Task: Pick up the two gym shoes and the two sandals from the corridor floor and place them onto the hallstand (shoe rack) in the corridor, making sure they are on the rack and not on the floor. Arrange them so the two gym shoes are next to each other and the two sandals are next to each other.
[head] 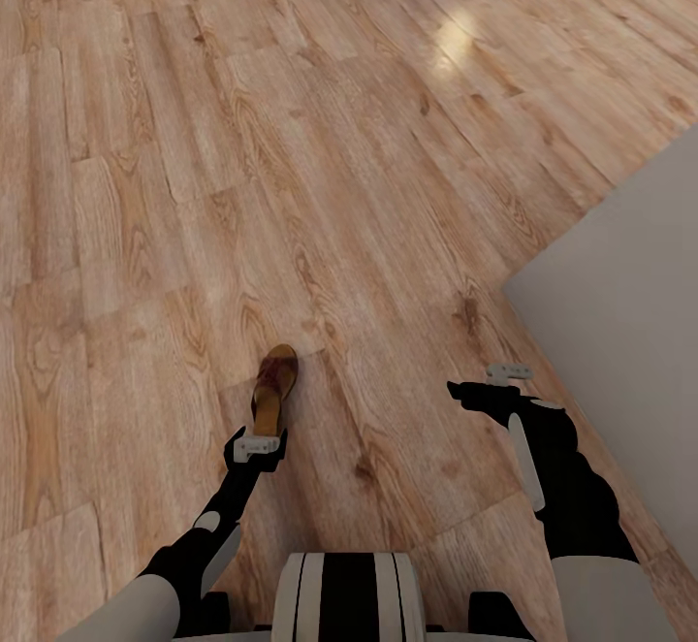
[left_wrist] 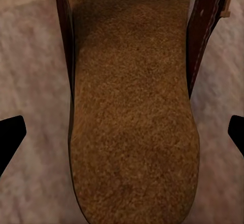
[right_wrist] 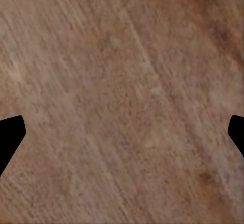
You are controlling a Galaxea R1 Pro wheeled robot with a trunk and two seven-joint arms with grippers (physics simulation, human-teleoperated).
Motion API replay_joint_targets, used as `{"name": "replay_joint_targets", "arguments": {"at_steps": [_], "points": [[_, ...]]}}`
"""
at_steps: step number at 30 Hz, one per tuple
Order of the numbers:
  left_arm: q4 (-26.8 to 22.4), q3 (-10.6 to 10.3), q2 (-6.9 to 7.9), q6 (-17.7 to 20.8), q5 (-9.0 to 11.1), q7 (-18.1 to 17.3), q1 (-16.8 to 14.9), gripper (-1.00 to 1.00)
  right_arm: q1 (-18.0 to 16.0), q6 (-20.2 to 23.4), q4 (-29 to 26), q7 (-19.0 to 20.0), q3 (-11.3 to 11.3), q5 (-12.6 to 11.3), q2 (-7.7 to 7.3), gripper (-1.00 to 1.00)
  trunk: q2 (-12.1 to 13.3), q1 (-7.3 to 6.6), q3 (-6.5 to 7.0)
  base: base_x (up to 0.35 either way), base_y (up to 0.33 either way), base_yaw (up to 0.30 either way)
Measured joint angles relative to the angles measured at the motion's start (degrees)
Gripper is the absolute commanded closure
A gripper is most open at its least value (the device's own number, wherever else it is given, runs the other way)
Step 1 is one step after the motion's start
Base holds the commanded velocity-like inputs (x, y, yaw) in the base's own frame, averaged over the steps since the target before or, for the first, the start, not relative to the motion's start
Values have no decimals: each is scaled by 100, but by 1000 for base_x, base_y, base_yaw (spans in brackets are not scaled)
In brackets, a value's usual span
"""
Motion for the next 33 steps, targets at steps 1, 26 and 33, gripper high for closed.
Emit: {"name": "replay_joint_targets", "arguments": {"at_steps": [1,26,33], "points": [[0,0,0,0,0,0,0,-100,0,0,0,-2,0,0,0,-100,0,0,0,2,0,0],[-8,-9,-9,0,-1,0,0,-100,0,0,0,0,-9,0,0,-100,-16,31,-336,0,0,0],[-5,-2,-5,0,1,0,0,-100,0,0,0,-2,-7,0,0,-100,-16,31,-337,0,0,0]]}}
